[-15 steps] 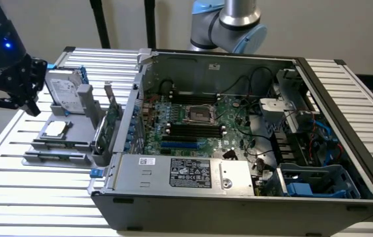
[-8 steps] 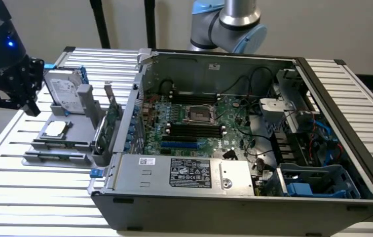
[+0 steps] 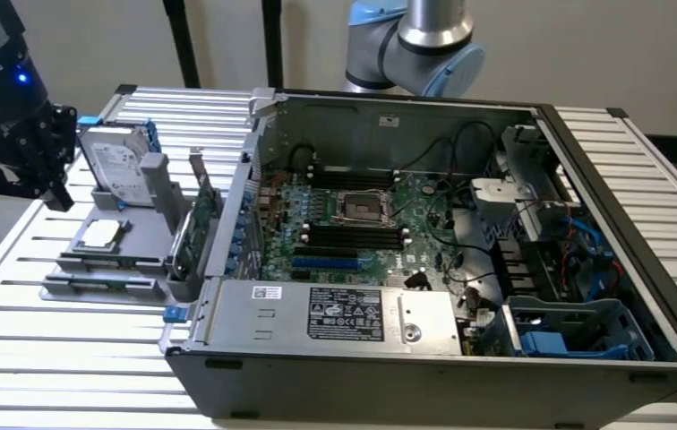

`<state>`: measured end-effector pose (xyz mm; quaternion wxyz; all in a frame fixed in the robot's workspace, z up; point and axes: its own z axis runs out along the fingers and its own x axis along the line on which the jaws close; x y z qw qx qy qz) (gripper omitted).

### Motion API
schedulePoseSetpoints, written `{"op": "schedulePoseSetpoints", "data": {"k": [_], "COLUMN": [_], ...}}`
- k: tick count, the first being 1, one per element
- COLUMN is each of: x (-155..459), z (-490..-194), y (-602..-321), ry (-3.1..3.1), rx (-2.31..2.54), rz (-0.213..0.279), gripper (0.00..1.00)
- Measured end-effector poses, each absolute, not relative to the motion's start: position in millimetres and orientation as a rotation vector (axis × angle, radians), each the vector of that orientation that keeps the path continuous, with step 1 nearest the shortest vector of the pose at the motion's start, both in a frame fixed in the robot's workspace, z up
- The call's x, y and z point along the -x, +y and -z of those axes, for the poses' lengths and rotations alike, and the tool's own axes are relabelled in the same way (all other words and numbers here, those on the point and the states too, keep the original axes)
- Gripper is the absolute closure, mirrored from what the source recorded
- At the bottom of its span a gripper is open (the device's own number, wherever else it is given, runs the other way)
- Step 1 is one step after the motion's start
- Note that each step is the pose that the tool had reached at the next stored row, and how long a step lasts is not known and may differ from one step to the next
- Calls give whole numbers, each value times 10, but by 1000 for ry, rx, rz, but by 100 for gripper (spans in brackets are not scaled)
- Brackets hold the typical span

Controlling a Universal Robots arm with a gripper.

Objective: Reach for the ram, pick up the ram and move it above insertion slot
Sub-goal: 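Pick up the ram and move it above insertion slot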

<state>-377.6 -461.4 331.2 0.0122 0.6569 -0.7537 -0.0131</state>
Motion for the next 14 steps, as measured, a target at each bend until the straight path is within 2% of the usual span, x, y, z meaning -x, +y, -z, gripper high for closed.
{"op": "schedulePoseSetpoints", "data": {"k": [3, 5, 7, 8, 14], "x": [3774, 3774, 3773, 3773, 3773], "z": [-3312, -3311, -3307, -3301, -3205], "y": [-4615, -4614, -4614, -4614, -4615], "ry": [-2348, -2348, -2347, -2346, -2341], "rx": [-2050, -2051, -2052, -2052, -2058], "rz": [41, 41, 41, 41, 40], "gripper": [88, 76, 76, 69, 69]}}
